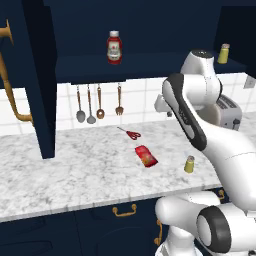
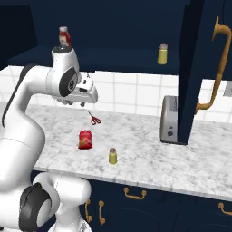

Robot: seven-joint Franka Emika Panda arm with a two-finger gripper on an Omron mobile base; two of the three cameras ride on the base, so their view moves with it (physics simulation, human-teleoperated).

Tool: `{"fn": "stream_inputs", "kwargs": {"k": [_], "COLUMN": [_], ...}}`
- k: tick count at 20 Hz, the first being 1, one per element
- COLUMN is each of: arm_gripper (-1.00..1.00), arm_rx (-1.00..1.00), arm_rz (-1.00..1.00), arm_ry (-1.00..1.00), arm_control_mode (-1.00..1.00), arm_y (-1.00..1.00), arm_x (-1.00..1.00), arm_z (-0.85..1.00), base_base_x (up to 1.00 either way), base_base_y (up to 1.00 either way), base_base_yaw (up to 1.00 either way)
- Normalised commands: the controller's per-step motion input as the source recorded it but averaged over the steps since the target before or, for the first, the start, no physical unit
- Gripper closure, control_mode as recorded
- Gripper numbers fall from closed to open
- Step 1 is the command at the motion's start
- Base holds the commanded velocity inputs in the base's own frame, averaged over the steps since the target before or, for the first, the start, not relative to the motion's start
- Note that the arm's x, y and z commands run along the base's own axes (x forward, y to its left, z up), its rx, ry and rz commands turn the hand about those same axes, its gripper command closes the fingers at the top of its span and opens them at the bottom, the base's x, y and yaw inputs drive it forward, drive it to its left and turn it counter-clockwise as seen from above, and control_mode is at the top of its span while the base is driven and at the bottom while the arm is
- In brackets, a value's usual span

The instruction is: Put the shaker and condiment bottle from the counter next to their counterparts in the cabinet.

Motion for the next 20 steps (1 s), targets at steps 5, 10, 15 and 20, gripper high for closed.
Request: {"fn": "stream_inputs", "kwargs": {"k": [5, 10, 15, 20], "arm_gripper": [-1.00, -1.00, -1.00, -1.00], "arm_rx": [-0.12, -0.24, -0.14, -0.03], "arm_rz": [-0.08, -0.32, -0.44, -0.29], "arm_ry": [-0.06, -0.25, -0.24, -0.21], "arm_control_mode": [-1.00, -1.00, -1.00, -1.00], "arm_y": [-0.08, -0.14, -0.15, -0.30], "arm_x": [-0.21, -0.41, -0.33, -0.16], "arm_z": [-0.12, -0.28, -0.53, -0.52], "base_base_x": [0.00, 0.00, 0.00, 0.00], "base_base_y": [0.00, 0.00, 0.00, 0.00], "base_base_yaw": [0.00, 0.00, 0.00, 0.00]}}
